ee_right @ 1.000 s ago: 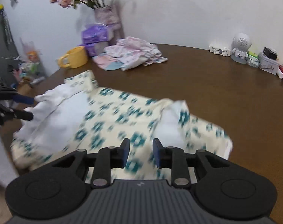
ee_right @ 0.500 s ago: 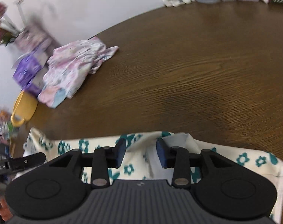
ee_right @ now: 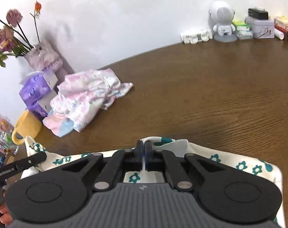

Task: Fold clothes
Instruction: 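Grasp the shirt hem with the right gripper while the left gripper grasps it too, then spread it flat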

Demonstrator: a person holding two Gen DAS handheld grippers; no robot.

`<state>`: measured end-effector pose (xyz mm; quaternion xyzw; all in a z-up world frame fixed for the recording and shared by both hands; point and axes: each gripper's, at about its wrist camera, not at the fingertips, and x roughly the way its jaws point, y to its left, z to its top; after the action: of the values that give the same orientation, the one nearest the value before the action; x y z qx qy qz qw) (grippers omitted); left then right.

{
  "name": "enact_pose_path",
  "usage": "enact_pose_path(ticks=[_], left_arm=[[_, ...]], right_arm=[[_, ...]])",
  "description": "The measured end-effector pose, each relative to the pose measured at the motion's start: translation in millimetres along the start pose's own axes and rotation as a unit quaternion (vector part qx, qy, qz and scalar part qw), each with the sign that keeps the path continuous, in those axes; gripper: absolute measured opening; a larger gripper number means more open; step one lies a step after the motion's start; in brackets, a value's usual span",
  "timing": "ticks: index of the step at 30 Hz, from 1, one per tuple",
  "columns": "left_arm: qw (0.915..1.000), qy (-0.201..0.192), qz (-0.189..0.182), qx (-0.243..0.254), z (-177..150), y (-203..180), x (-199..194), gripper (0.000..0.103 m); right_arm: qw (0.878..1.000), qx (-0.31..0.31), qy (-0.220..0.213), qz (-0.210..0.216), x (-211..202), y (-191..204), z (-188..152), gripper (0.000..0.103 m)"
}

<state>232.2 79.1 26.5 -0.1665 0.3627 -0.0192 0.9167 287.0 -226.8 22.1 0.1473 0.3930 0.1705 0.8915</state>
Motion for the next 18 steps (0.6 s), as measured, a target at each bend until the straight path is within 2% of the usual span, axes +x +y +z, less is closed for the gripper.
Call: enact_pose_path(ticks=[1, 4, 6, 9, 10, 11, 14, 18], left_arm=[[1.0000, -0.002, 0.001, 0.002, 0, 0, 1, 0.005], [0.9999, -0.009, 0.004, 0.009, -2, 2, 3, 0.009], [0.9998, -0.013, 0.006, 0.013, -3, 3, 5, 0.025], [0.9999, -0.007, 0.011, 0.008, -5, 9, 2, 0.048], [0.9999, 0.000, 0.015, 0.004, -6, 11, -2, 0.049], [0.9998, 0.009, 0.019, -0.001, -6, 14, -7, 0.051], [0.9993, 0.029, 0.025, -0.003, -9, 22, -27, 0.056], [0.9984, 0.029, 0.012, 0.047, -25, 20, -59, 0.056]], right_arm=[[1.000, 0.000, -0.011, 0.015, -1, 0, -1, 0.001], [0.999, -0.022, -0.027, 0.007, 8, 2, -4, 0.001], [1.000, -0.016, -0.008, -0.002, 17, -3, -3, 0.003], [1.000, -0.005, 0.019, -0.006, 19, -10, -5, 0.019], [1.000, -0.003, 0.020, -0.008, 15, -12, -5, 0.031], [1.000, -0.005, 0.020, -0.007, 7, -14, -6, 0.034], [0.999, -0.024, 0.030, -0.004, -20, -16, -13, 0.034], [0.994, -0.106, 0.035, -0.020, -59, -14, -39, 0.034]])
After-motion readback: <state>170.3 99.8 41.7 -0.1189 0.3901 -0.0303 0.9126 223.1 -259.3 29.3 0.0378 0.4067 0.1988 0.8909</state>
